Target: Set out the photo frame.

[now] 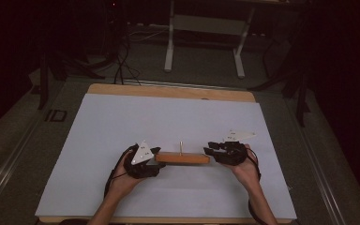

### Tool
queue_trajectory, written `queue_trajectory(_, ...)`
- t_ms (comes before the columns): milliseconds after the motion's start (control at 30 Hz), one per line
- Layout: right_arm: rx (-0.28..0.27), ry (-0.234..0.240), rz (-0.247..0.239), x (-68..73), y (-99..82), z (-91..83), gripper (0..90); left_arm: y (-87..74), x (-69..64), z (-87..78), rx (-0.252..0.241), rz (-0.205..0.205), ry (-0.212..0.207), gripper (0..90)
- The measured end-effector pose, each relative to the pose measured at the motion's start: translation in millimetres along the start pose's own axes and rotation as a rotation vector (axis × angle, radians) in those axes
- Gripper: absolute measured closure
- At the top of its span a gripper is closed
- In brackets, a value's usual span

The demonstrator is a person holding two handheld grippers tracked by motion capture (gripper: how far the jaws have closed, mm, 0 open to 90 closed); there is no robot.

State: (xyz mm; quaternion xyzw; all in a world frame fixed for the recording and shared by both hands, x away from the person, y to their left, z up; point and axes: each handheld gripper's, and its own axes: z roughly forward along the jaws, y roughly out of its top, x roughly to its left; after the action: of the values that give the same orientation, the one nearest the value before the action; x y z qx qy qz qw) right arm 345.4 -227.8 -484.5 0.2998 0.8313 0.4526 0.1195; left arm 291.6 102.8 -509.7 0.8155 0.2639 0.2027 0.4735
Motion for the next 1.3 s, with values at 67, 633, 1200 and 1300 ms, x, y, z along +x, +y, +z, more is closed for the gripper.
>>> queue_trajectory(67,-0.004,-0.002,-0.006,0.1,-4.2,-3.1,64.0,0.0,0.7,0.0,0.0,-0.002,-0.004,45.0)
queue_trajectory(633,0.034,-0.014,-0.075,3.4,-18.2,-12.4,65.0,0.8,4.0,0.6,-0.012,-0.022,0.001,45.8)
queue_trajectory(1200,0.089,0.06,-0.2,14.1,-21.5,-10.2,56.2,0.8,7.7,-1.0,-0.021,-0.047,0.013,48.8)
queue_trajectory(1300,0.055,0.06,-0.206,16.9,-18.6,-9.8,48.3,0.6,8.4,-1.0,-0.023,-0.05,0.013,49.1)
